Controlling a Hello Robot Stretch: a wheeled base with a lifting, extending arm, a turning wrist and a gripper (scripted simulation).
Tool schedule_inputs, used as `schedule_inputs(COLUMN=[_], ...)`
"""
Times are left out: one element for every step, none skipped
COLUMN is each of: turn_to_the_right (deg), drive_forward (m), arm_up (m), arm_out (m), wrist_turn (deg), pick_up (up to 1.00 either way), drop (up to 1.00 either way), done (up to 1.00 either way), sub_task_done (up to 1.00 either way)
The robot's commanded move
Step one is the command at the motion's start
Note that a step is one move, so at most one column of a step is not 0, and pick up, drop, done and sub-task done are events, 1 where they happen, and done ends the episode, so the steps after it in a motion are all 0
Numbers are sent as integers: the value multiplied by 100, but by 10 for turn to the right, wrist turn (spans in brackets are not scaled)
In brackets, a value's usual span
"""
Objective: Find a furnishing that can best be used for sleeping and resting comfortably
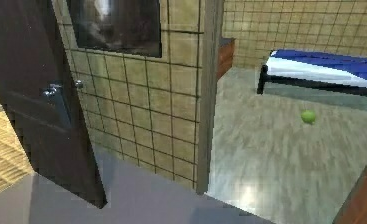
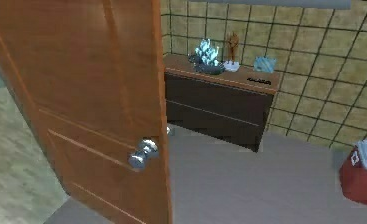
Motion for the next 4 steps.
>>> schedule_inputs(turn_to_the_right=[180, 0, 60, 0], drive_forward=[0, 100, 0, 20], arm_up=[0, 0, 0, 0], arm_out=[0, 0, 0, 0], wrist_turn=[0, 0, 0, 0], pick_up=[0, 0, 0, 0], drop=[0, 0, 0, 0], done=[0, 0, 0, 0], sub_task_done=[0, 0, 0, 0])
